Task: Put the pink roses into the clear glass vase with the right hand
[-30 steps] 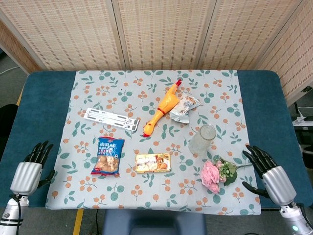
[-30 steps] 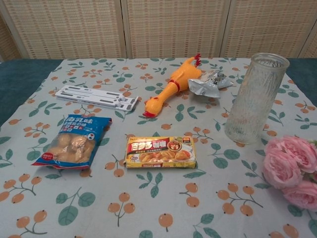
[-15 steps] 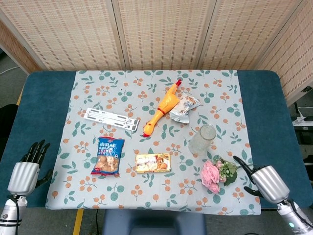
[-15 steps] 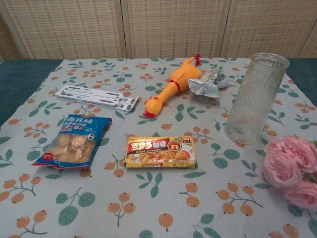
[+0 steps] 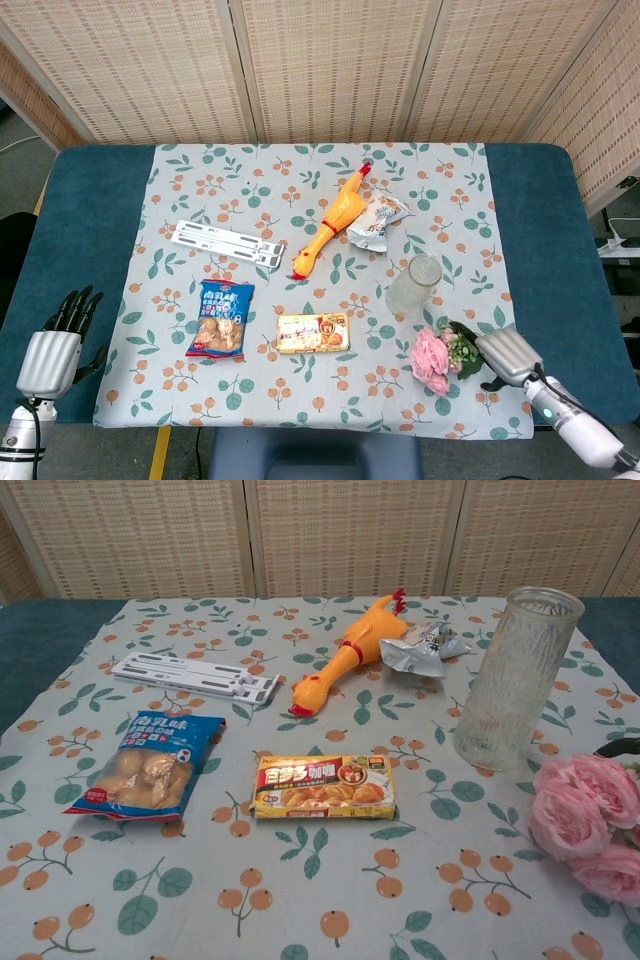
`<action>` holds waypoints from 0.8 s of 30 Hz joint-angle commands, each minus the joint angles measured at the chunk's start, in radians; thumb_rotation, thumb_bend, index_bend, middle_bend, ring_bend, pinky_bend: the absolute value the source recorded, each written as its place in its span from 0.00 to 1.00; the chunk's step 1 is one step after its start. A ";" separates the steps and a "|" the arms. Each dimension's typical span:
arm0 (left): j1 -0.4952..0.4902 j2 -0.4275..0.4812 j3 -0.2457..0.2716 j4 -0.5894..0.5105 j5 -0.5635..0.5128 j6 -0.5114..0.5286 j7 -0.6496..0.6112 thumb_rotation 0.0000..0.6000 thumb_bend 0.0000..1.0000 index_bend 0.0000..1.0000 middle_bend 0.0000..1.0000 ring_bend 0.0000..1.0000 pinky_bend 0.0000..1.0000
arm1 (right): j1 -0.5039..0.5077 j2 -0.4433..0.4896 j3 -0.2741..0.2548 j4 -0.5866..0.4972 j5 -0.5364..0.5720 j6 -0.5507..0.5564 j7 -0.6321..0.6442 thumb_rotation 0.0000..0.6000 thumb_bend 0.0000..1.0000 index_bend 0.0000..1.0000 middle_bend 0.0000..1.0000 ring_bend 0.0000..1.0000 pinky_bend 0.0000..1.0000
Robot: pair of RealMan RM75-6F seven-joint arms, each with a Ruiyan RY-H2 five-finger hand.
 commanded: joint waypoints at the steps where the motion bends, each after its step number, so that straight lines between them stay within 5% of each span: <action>1: 0.000 0.000 0.001 -0.001 0.003 0.000 -0.002 1.00 0.34 0.02 0.00 0.01 0.34 | 0.051 -0.055 0.017 0.011 0.047 -0.068 -0.007 1.00 0.00 0.05 0.81 0.87 0.96; 4: 0.001 0.002 0.001 -0.001 0.006 0.003 -0.004 1.00 0.34 0.02 0.00 0.01 0.34 | 0.061 -0.083 0.022 0.026 0.057 -0.073 -0.004 1.00 0.00 0.17 0.81 0.87 0.96; 10: 0.003 0.005 0.001 -0.004 0.008 0.006 -0.009 1.00 0.34 0.03 0.00 0.01 0.34 | 0.036 -0.121 0.025 0.054 0.061 0.000 -0.015 1.00 0.00 0.64 0.83 0.89 0.99; 13: 0.003 0.005 0.001 -0.006 0.009 0.006 -0.009 1.00 0.33 0.03 0.00 0.01 0.34 | 0.014 -0.130 0.026 0.065 0.056 0.060 -0.045 1.00 0.11 0.82 0.84 0.90 1.00; 18: 0.003 0.006 0.001 -0.007 0.010 0.005 -0.008 1.00 0.34 0.03 0.00 0.01 0.34 | -0.023 -0.114 0.027 0.043 0.039 0.156 -0.077 1.00 0.35 0.92 0.87 0.91 1.00; 24: 0.003 0.006 0.001 -0.009 0.010 0.004 -0.005 1.00 0.34 0.03 0.00 0.01 0.34 | -0.042 0.000 -0.004 -0.135 -0.131 0.279 0.102 1.00 0.41 0.93 0.88 0.92 1.00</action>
